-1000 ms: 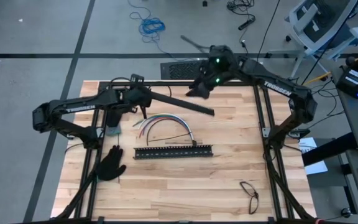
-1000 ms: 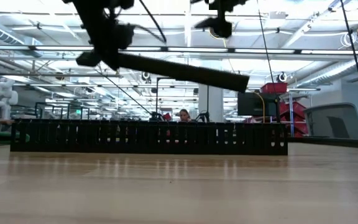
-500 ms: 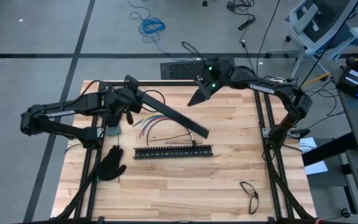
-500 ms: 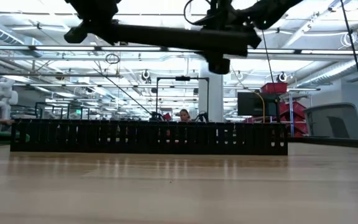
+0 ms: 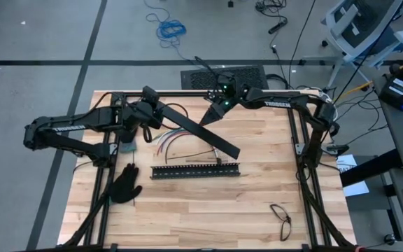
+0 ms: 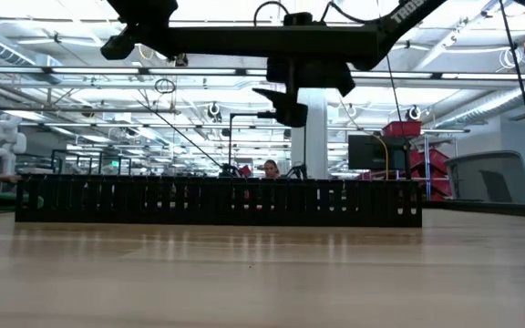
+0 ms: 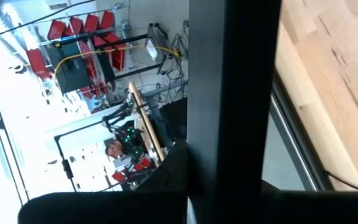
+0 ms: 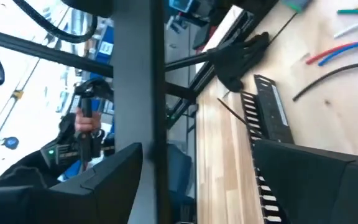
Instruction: Ziptie cables
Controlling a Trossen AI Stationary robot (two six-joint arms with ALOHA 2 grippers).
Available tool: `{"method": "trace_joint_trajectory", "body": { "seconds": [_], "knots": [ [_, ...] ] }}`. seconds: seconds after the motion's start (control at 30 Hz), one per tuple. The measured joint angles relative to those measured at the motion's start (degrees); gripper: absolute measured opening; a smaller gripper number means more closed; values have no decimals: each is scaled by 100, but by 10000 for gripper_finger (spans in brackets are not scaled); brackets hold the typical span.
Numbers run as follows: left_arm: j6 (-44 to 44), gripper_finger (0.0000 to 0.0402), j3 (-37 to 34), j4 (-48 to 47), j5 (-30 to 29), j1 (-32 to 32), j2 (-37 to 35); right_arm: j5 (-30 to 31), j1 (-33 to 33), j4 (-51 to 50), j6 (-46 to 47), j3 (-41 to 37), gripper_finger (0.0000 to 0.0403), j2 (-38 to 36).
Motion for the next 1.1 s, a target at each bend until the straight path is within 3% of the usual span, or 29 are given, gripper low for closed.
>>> {"method": "trace_joint_trajectory", "body": {
  "seconds": [0.3, 0.73, 1.1],
  "knots": [
    [-87, 23, 0, -109, 26, 182, 0, -550, 81, 1702, 1148, 3, 304, 69],
    [-192, 23, 2, 102, 220, 472, 115, -526, 378, 1858, 1237, 4, 302, 61],
    [-238, 23, 7, 111, 221, 422, 195, -519, 426, 1969, 1108, 4, 242, 63]
  ]
}}
